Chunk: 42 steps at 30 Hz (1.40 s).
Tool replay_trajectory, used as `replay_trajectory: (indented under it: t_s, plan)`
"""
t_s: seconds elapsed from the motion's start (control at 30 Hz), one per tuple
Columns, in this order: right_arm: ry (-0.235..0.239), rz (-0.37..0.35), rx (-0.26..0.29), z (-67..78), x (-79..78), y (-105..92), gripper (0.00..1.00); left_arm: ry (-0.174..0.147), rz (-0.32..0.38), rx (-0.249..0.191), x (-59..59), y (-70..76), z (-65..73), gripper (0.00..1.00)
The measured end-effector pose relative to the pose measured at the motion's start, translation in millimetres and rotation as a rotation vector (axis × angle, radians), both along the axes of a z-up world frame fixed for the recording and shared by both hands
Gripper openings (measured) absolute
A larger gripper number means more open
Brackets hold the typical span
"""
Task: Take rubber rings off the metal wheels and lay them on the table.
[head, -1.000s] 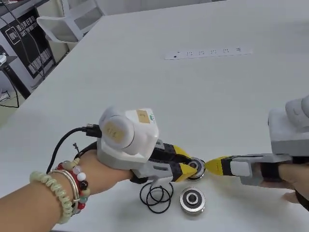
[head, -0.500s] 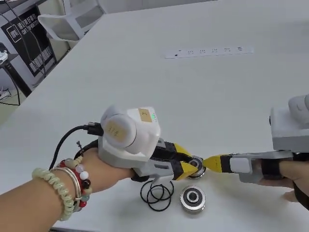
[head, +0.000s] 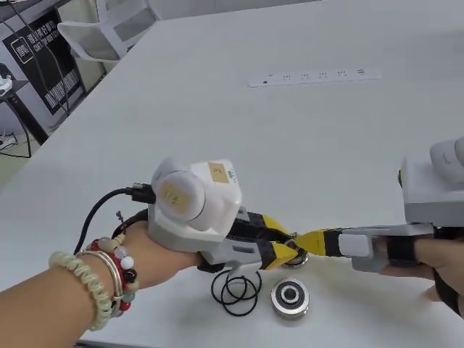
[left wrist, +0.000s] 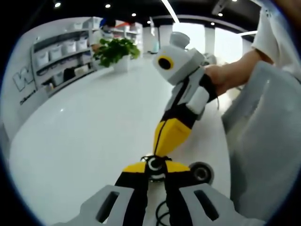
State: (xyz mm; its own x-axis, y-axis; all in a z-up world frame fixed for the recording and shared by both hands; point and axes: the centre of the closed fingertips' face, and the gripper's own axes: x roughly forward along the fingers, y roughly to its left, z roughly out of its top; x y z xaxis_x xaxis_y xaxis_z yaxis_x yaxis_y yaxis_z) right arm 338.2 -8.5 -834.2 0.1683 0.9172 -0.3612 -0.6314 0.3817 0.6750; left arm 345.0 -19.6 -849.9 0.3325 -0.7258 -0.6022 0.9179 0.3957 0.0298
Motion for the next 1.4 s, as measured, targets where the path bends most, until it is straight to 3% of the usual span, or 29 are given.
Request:
replay_trajectory:
  t_s: [0.07, 0.1, 0.13, 0.37, 0.5, 0.7, 0.77, 0.83, 0.97, 1.1, 1.27, 1.4]
  plan:
    - [-0.010, 0.045, 0.041, 7.4, -5.1, 6.2, 0.00, -0.002, -0.007, -0.002, 0.4, -0.3, -0.1, 0.13]
    - [-0.003, 0.025, 0.029, 6.1, -3.1, 5.5, 0.00, -0.004, -0.012, -0.003, 0.6, -0.2, -0.1, 0.13]
    - [-0.028, 0.023, -0.008, 1.0, -0.5, 3.6, 0.00, -0.004, -0.014, -0.004, 0.7, -0.3, -0.1, 0.13]
    - [-0.004, -0.014, -0.025, -2.2, 5.1, -4.9, 0.00, 0.023, 0.007, 0.006, 1.4, -1.7, 0.8, 0.14]
    - [-0.012, -0.017, -0.035, -2.8, 5.8, -9.2, 0.00, 0.002, -0.017, 0.036, -0.5, -1.8, 4.1, 0.15]
    - [-0.015, -0.028, -0.023, 2.6, 5.8, -16.3, 0.00, 0.022, -0.013, -0.022, -5.4, -1.3, 26.5, 0.23]
    - [-0.018, -0.040, -0.003, 7.6, 7.4, -17.3, 0.00, 0.024, -0.011, -0.023, -5.8, 3.1, 32.9, 0.26]
    - [-0.023, -0.048, 0.012, 12.8, 8.5, -18.1, 0.00, -0.021, 0.045, -0.018, 4.1, 17.6, 46.2, 0.28]
    - [-0.037, -0.047, 0.027, 20.4, 9.2, -16.3, 0.00, -0.045, 0.134, -0.086, 9.5, 38.3, 75.9, 0.33]
    - [-0.045, -0.032, 0.030, 25.3, 8.0, -11.9, 0.00, -0.073, 0.162, -0.095, -0.7, 60.8, 89.9, 0.37]
    - [-0.062, 0.005, 0.026, 31.6, 5.5, -2.9, 0.00, -0.107, 0.256, -0.096, -12.8, 96.7, 101.8, 0.43]
    - [-0.073, 0.034, 0.025, 36.4, 4.5, 5.4, 0.00, -0.125, 0.290, -0.073, -27.8, 117.9, 103.6, 0.45]
